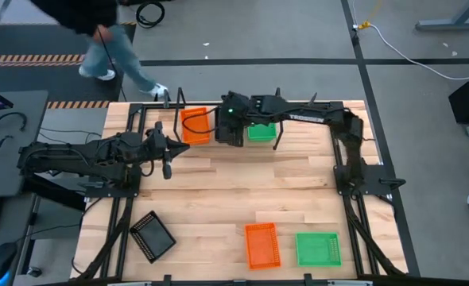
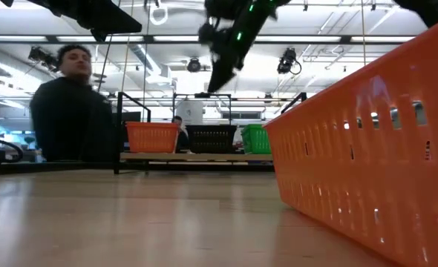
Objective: Stack baskets on shelf by color
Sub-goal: Stack the green bin on top of the green bin on the shelf
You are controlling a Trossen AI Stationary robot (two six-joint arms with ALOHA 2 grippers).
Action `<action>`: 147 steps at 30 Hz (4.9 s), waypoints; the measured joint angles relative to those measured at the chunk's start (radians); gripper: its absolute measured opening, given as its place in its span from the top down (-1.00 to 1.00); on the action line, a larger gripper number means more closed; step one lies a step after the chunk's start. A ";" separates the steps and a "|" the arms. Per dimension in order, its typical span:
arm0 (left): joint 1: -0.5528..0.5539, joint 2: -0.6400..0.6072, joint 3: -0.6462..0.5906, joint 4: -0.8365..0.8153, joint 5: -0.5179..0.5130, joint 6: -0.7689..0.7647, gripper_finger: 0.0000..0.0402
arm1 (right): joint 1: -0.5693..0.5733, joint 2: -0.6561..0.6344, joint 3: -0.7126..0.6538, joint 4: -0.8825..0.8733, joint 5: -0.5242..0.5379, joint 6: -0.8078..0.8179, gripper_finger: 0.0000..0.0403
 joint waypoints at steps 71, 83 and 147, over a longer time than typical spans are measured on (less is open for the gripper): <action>-0.774 1.087 0.579 -0.621 0.500 -1.643 0.22 | 0.173 -0.591 -0.746 0.409 -0.134 0.154 0.35; -0.784 1.153 0.572 -0.632 0.520 -1.564 0.22 | 0.223 -0.591 -0.746 0.408 -0.135 0.161 0.35; -0.513 1.080 0.519 0.116 -0.233 -0.190 0.34 | 1.056 -0.399 -0.745 -0.169 -0.224 1.422 0.35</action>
